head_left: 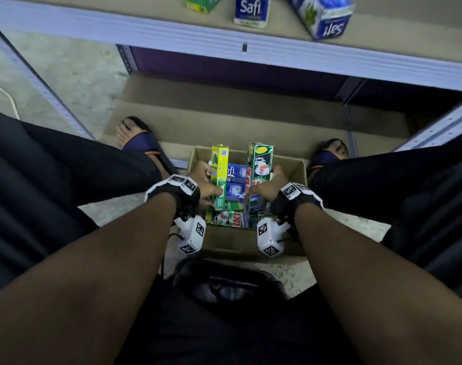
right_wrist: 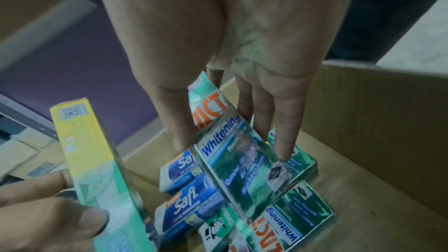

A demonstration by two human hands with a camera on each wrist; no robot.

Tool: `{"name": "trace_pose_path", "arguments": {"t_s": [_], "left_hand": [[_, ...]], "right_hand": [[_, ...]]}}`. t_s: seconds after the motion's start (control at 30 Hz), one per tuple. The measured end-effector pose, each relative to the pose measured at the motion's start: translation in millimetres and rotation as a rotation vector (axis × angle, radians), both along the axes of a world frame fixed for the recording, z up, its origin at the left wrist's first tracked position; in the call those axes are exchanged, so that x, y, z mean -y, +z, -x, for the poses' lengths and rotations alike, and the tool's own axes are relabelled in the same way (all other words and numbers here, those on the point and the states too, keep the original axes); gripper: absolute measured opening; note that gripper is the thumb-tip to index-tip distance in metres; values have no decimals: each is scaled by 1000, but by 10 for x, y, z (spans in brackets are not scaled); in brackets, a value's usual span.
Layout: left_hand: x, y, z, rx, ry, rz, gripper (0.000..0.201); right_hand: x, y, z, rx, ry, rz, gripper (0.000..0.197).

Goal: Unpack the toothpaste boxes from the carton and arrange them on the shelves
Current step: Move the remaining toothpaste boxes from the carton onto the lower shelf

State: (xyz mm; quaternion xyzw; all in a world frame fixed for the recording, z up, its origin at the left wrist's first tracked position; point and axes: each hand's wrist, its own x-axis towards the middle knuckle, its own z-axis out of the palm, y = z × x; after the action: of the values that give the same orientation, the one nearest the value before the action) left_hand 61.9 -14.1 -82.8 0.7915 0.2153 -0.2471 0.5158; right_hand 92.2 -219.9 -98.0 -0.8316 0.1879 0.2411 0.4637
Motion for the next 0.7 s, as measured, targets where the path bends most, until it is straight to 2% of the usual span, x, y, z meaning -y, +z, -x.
{"name": "trace_pose_path", "arguments": {"t_s": [0.1,0.17,0.37,0.5,0.7], "left_hand": [[13,130,21,50,-3,8,58],[18,220,37,87,-16,-4,56],[14,567,93,200,-103,-73,63],[11,817,95,269,-102,-28,59],[-29,1370,33,426,-161,-120,57]], "right_hand": [[68,167,65,47,20,-9,76],[92,296,105,82,33,-23,69],[106,642,218,200,44,-46,69],[106,867,254,257,63,-57,69],[72,1329,223,397,79,-81,68]]}}
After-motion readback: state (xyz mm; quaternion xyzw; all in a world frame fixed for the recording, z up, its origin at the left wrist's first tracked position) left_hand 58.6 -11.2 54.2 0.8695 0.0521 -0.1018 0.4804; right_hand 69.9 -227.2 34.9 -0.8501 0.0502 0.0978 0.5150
